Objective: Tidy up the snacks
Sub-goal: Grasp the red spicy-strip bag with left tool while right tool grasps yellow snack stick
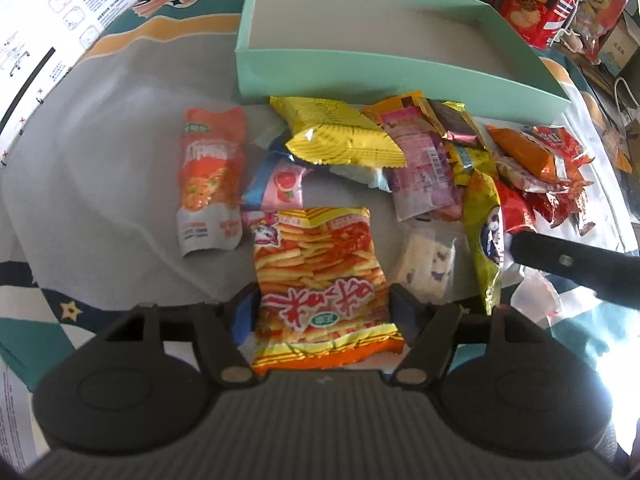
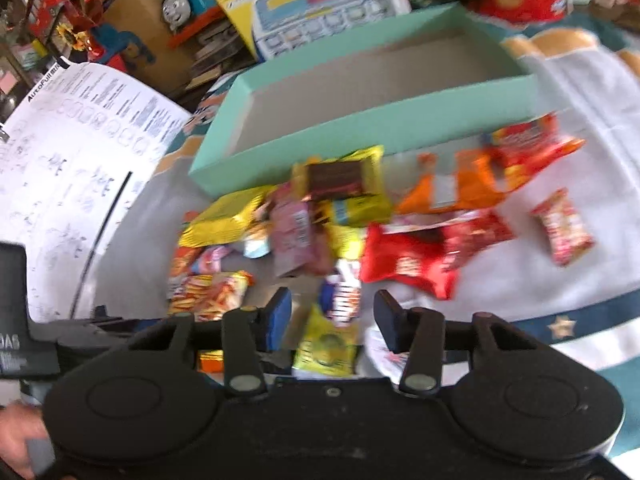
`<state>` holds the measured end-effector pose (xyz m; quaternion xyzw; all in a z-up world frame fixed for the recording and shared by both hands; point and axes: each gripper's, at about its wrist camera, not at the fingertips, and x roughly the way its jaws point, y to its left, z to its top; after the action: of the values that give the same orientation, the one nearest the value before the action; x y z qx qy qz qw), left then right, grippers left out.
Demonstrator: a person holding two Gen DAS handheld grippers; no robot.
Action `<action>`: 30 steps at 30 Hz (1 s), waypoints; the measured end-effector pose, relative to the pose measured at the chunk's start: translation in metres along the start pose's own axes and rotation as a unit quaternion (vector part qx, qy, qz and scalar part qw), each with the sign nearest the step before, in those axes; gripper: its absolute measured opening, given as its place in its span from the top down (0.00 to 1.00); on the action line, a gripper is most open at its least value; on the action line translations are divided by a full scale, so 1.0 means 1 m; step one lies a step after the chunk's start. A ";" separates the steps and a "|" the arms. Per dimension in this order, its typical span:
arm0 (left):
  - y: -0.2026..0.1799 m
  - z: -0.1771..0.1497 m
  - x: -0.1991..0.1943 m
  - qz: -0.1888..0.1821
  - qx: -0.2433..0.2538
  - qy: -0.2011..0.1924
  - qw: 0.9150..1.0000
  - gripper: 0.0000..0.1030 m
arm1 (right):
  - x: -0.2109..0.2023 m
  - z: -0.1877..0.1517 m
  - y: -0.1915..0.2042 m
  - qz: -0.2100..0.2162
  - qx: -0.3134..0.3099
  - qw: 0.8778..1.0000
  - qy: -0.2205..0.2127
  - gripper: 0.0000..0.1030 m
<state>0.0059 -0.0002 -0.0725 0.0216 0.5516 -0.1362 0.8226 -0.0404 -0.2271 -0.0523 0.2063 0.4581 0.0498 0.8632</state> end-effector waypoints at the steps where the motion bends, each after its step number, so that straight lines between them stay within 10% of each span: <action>1: 0.001 0.001 0.002 0.000 -0.001 0.002 1.000 0.30 | 0.005 0.002 -0.001 0.002 0.005 1.000 0.004 0.55; 9: -0.002 0.004 0.008 -0.024 0.013 -0.005 1.000 0.47 | 0.031 0.013 -0.002 0.031 0.011 0.999 0.016 0.81; 23: 0.006 0.011 0.015 -0.052 0.001 0.010 0.999 0.37 | 0.066 0.026 -0.002 0.015 0.051 0.998 0.034 0.60; 30: 0.009 0.014 0.012 -0.045 -0.006 0.000 0.999 0.58 | 0.062 0.025 0.001 0.005 0.034 0.999 0.008 0.76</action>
<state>0.0250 0.0036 -0.0794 -0.0087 0.5530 -0.1699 0.8156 0.0157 -0.2167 -0.0867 0.2378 0.4657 0.0402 0.8515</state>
